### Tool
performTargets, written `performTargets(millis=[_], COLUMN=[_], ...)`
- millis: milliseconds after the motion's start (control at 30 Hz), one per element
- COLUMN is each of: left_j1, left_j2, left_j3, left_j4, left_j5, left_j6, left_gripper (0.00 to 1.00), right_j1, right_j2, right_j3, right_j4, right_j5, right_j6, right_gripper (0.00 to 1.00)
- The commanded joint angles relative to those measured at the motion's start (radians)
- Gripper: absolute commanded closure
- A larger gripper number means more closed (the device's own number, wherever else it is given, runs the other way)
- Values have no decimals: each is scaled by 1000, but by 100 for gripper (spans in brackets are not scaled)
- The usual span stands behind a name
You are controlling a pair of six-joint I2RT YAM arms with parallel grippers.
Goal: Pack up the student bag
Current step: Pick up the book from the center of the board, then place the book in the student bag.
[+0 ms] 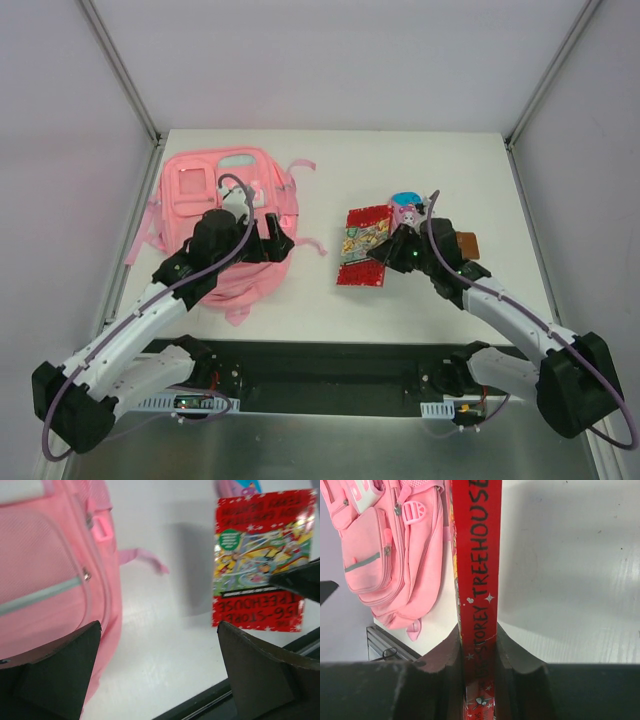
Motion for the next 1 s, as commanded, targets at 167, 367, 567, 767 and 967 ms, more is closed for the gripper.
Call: performTargets(millis=[167,367,567,767,967], left_j1=[4,4,4,4,4], left_j2=[-82,122,216,263,378], left_j3=[45,188,252,248,231], left_j4=[-324,-442,-434,-430,-416], left_j5=[-71,-153,-226,-166,-162], left_j6=[270,453,607,644,624], left_gripper=[1,3,2,6,18], right_j1=[0,-2,-2,-2,-3], right_j2=[-29,-31,-42,-49,-26], right_j3=[93,107,95,78,101], right_j4=[-16,-19,-22,-22,-21], right_j5=[-71,-67,-73,-75,-96], right_j6=[-46,-40,-30,-21,-30], right_gripper=[99,99,99,99,99])
